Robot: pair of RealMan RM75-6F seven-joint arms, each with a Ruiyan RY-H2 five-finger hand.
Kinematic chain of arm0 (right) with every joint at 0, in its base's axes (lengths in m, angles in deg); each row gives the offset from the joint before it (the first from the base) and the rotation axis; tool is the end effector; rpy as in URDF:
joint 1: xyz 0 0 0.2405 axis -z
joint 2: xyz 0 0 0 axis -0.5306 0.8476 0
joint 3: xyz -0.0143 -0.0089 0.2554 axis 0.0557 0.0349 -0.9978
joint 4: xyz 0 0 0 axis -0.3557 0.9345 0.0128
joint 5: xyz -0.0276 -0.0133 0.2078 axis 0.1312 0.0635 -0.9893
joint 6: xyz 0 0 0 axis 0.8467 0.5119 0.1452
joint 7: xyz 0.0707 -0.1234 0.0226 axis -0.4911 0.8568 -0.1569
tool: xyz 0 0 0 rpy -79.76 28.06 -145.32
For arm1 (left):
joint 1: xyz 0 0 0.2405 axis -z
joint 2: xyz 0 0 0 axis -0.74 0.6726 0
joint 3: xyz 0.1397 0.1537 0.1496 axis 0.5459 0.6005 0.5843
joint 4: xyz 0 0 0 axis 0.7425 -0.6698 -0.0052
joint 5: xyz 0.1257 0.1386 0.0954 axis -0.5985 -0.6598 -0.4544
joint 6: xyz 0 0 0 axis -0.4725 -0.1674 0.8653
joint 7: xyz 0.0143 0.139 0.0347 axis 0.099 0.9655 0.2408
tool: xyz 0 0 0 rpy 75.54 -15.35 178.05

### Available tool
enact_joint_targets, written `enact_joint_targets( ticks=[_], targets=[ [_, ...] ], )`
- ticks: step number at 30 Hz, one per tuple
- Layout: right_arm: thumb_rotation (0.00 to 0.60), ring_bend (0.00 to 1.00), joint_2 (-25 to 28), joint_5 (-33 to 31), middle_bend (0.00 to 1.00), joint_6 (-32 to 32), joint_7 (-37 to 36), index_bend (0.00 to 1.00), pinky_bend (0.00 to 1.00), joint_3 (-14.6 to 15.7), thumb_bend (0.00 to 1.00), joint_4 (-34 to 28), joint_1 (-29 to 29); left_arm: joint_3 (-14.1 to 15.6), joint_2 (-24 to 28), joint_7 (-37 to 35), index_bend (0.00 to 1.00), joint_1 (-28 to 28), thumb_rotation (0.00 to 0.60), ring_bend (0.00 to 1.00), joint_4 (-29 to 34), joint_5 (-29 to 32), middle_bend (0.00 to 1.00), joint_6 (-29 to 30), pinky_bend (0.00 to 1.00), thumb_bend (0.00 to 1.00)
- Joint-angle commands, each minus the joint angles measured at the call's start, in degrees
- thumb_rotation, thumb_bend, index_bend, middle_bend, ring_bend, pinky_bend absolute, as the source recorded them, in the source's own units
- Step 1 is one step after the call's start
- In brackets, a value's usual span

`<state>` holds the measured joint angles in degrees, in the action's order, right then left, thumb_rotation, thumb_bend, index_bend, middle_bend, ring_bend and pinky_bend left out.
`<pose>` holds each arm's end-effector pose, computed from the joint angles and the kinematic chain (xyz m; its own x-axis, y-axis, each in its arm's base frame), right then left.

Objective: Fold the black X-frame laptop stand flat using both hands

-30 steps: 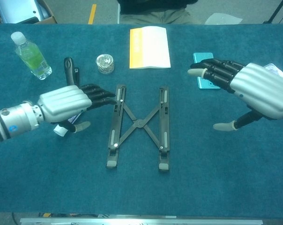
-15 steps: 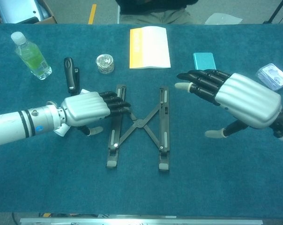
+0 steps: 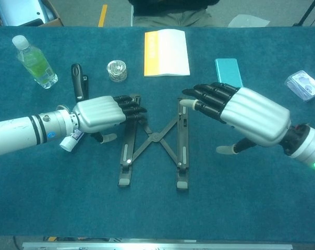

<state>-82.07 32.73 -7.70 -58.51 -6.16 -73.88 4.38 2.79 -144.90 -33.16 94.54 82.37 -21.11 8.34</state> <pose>-0.1927 -0.2193 -0.0061 0.5850 0.0241 0.8107 -0.5002 -0.7761 0.3840 -0.1640 0.2967 -0.0717 0.8100 0.1707 0.5610 0.4244 -0.8308 -0.3600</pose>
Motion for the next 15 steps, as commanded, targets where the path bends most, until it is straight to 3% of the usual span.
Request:
enact_joint_targets(
  ticks=[1, 15],
  targets=[
    [0.549, 0.0, -1.32, -0.31, 0.0, -0.55, 0.96, 0.0, 0.15, -0.42, 0.0, 0.85, -0.47, -0.04, -0.46, -0.34, 0.0, 0.33, 0.6, 0.0, -0.67, 0.24, 0.0, 0.17, 0.0, 0.42],
    [0.567, 0.0, -4.92, -0.77, 0.0, -3.08, 5.16, 0.0, 0.12, 0.06, 0.0, 4.14, -1.85, 0.4, -2.57, -0.93, 0.0, 1.41, 0.6, 0.0, -3.58, 1.44, 0.0, 0.4, 0.0, 0.42]
  ],
)
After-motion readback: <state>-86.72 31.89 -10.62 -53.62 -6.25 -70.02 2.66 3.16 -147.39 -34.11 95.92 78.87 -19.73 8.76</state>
